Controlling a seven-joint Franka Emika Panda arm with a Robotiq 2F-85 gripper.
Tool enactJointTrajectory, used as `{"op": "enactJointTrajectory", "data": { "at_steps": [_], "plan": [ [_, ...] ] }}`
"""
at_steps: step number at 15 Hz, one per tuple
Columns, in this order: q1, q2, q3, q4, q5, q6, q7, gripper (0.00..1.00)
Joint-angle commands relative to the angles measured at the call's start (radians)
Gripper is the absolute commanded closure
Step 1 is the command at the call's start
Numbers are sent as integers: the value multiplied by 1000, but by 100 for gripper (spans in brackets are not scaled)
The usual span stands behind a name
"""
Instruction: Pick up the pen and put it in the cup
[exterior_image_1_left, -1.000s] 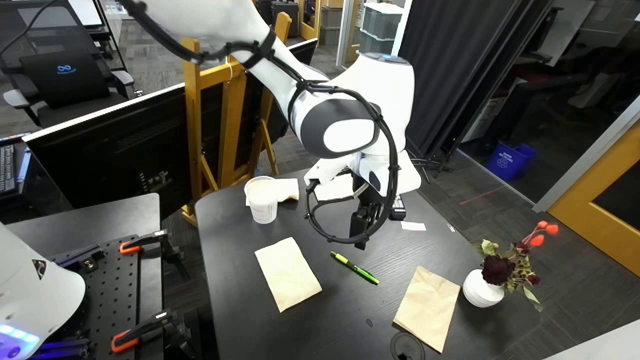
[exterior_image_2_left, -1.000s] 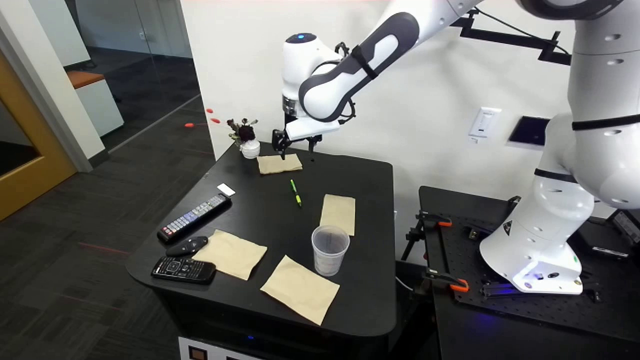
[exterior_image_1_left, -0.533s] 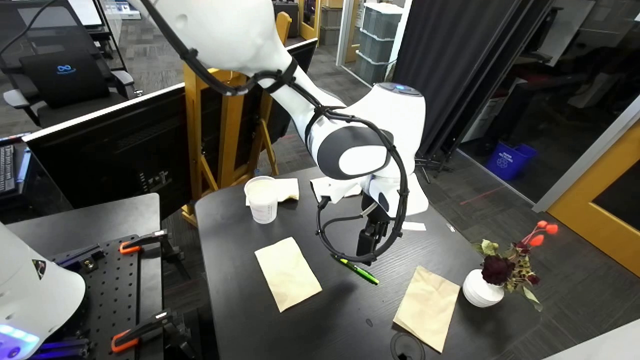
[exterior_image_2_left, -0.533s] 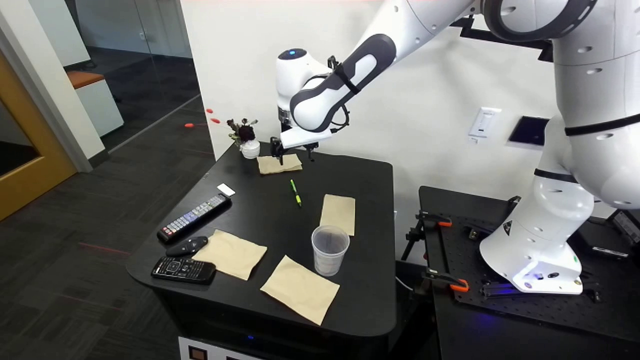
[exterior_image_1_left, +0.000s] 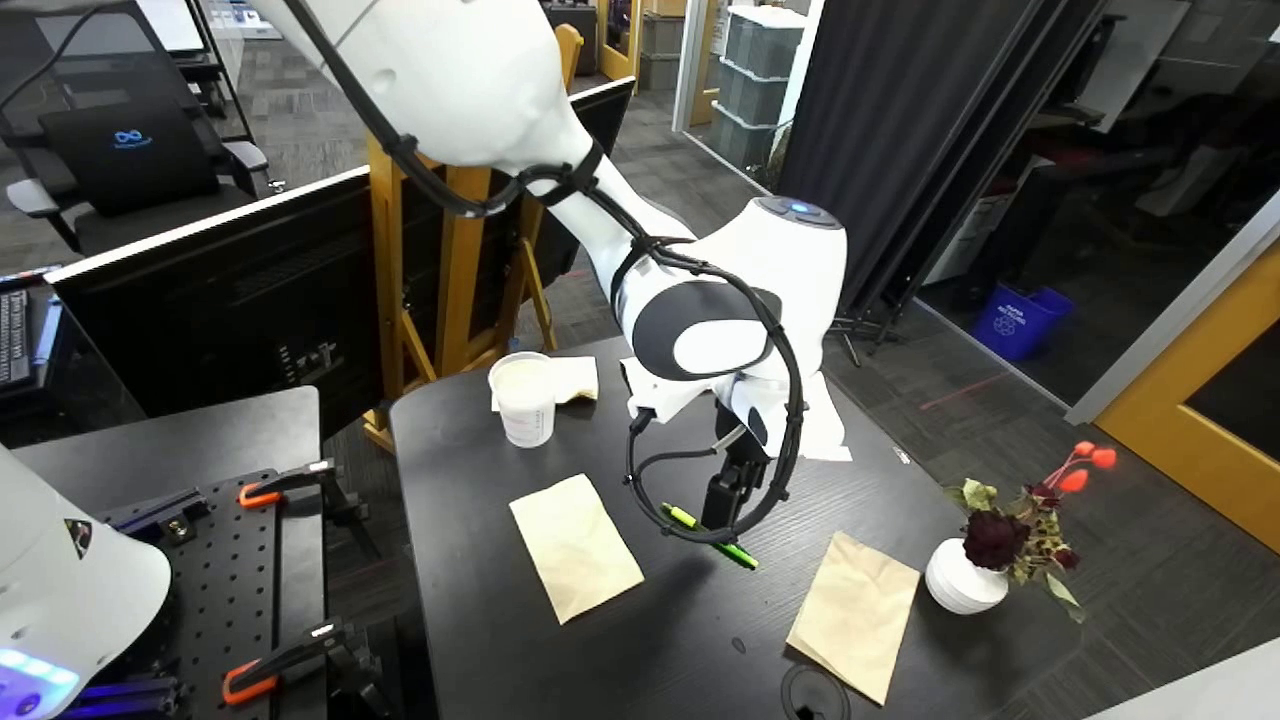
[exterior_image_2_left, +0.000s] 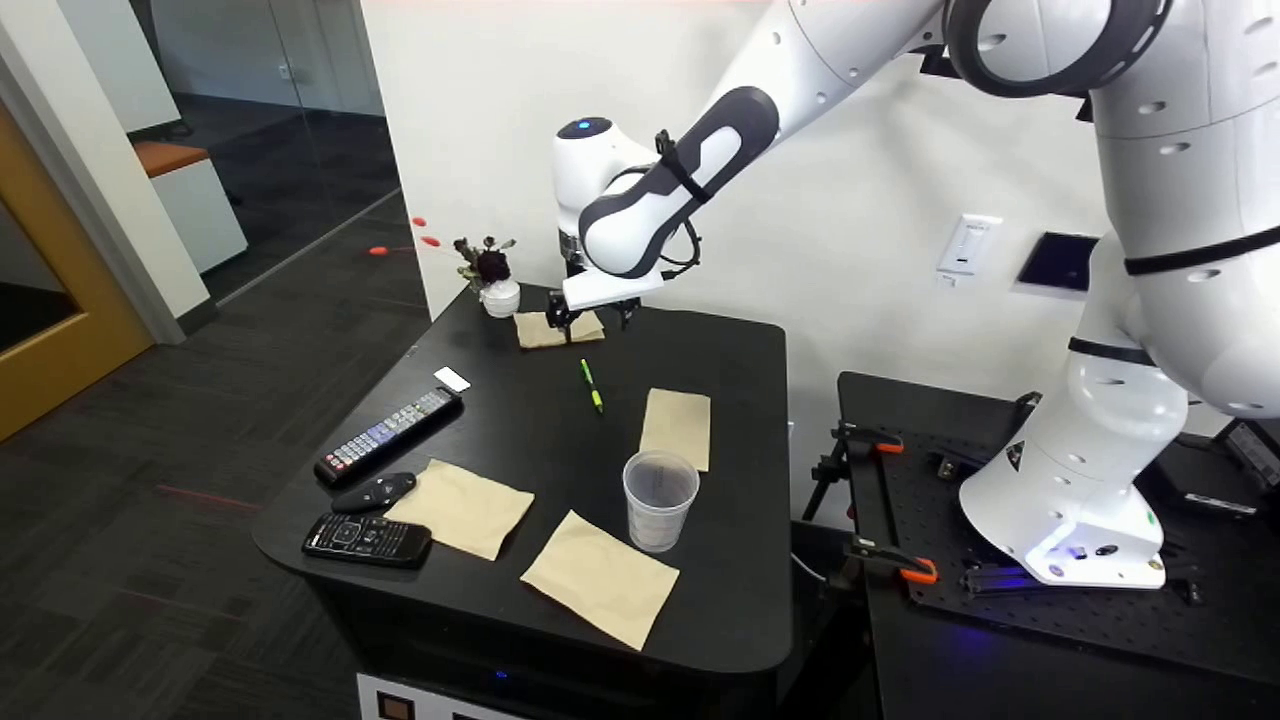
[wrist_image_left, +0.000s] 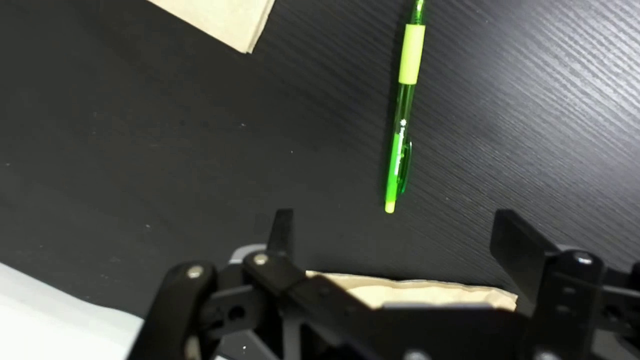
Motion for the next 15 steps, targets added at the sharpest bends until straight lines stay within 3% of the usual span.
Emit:
{"op": "enactJointTrajectory", "data": {
  "at_steps": [1, 15],
  "plan": [
    [16, 10, -14, -9, 20, 23, 7, 0],
    [35, 65, -9, -42, 57, 97, -3, 0]
  ]
}}
